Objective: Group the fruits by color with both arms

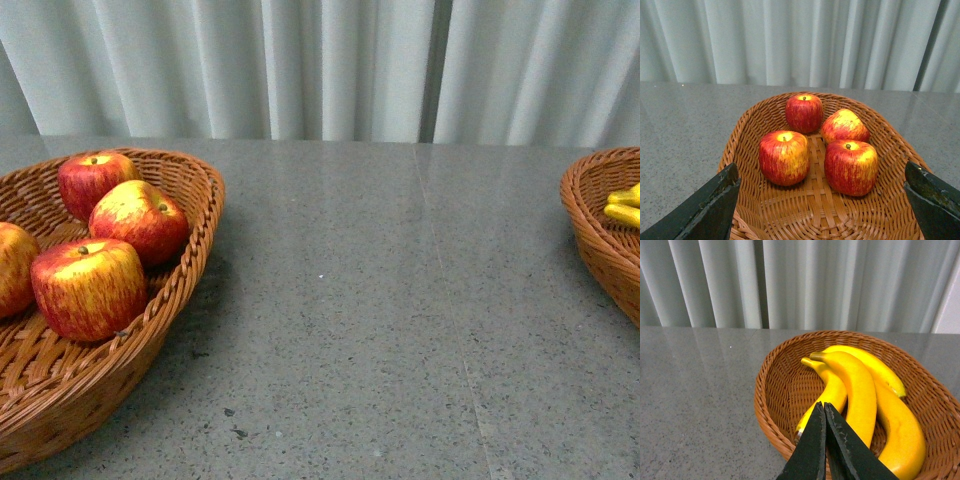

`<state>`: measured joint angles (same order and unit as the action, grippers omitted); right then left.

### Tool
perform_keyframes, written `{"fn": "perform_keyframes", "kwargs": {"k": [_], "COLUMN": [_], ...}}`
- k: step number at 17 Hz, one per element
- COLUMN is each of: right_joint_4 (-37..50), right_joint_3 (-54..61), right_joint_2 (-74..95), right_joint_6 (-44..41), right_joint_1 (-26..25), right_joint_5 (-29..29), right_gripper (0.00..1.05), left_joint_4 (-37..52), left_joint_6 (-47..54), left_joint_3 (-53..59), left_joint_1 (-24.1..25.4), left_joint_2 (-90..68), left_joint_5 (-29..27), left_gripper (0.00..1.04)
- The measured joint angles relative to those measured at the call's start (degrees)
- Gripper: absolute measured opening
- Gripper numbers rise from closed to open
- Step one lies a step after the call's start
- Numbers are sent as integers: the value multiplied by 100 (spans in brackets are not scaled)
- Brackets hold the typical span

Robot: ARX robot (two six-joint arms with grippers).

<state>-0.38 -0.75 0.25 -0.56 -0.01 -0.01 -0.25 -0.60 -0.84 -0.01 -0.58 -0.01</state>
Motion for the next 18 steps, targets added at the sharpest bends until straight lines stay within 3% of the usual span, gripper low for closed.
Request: {"fn": "perform_keyframes", "kwargs": {"k": [7,10,11,14,15,18], "right_joint_4": [13,13,13,13,13,13], "right_joint_3": [0,0,0,0,0,0], "right_joint_2": [0,0,0,0,0,0], "right_joint_6": [-2,-2,-2,-2,-2,9], "right_joint_1": [0,0,0,0,0,0], "right_joint_5": [0,0,0,2,0,0], "right_gripper": [2,31,35,72,97,98], "left_joint_4": [2,2,2,2,2,2], "left_joint_6": [0,0,0,0,0,0], "left_joint_3": [0,0,0,2,0,0], "left_joint_1": [0,0,0,0,0,0], "left_joint_2": [0,0,0,0,0,0], "left_joint_5": [0,0,-2,-2,0,-2], "left_gripper": [98,98,98,98,98,98]}}
